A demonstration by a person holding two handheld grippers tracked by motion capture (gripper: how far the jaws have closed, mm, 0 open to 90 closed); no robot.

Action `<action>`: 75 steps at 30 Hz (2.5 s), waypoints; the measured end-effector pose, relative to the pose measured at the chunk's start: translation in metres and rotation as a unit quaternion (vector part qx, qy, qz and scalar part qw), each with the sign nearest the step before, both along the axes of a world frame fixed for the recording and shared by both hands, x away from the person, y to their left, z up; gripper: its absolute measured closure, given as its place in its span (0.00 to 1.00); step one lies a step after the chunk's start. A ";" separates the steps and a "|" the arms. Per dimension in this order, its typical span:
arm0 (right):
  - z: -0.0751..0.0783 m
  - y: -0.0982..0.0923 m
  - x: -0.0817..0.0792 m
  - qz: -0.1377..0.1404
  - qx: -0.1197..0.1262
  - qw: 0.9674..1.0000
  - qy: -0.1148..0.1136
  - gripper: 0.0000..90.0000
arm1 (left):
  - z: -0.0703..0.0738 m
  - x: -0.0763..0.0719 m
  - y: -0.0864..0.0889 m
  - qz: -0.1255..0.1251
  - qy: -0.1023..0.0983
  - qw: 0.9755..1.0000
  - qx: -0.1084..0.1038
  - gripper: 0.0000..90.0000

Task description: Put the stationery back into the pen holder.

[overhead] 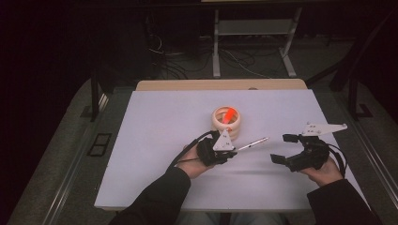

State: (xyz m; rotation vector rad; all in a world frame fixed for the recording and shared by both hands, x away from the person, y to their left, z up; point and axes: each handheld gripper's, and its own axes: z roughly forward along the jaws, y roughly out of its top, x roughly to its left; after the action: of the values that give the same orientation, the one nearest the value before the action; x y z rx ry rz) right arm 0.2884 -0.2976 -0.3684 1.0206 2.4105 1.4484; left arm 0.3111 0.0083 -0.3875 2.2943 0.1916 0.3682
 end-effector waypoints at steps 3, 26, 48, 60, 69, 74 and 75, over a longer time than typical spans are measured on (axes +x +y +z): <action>0.004 0.001 0.003 0.007 -0.005 1.000 0.002 0.00 | -0.001 -0.004 -0.001 -0.006 -0.014 1.000 0.006 0.88; 0.030 0.020 0.036 0.094 -0.072 0.990 0.080 0.00 | -0.004 -0.024 -0.008 -0.050 -0.091 0.994 0.044 0.88; 0.028 0.031 0.061 0.142 -0.111 0.970 0.161 0.16 | -0.007 -0.037 -0.012 -0.077 -0.136 0.986 0.054 0.88; 0.015 0.040 0.060 0.155 -0.114 0.963 0.187 0.27 | -0.007 -0.038 -0.012 -0.078 -0.159 0.982 0.065 0.88; 0.005 0.048 0.062 0.172 -0.115 0.954 0.217 0.45 | -0.007 -0.038 -0.012 -0.084 -0.171 0.978 0.081 0.88; 0.000 0.052 0.063 0.179 -0.114 0.950 0.231 0.52 | -0.008 -0.039 -0.014 -0.090 -0.170 0.978 0.085 0.88; 0.000 0.054 0.063 0.181 -0.112 0.948 0.236 0.53 | -0.009 -0.039 -0.014 -0.090 -0.170 0.978 0.085 0.88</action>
State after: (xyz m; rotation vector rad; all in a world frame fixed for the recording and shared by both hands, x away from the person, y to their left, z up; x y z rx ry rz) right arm 0.3517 -0.2438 -0.3686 0.9965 3.1591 1.0611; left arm 0.2722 -0.0061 -0.3961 2.3482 -0.2280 0.6959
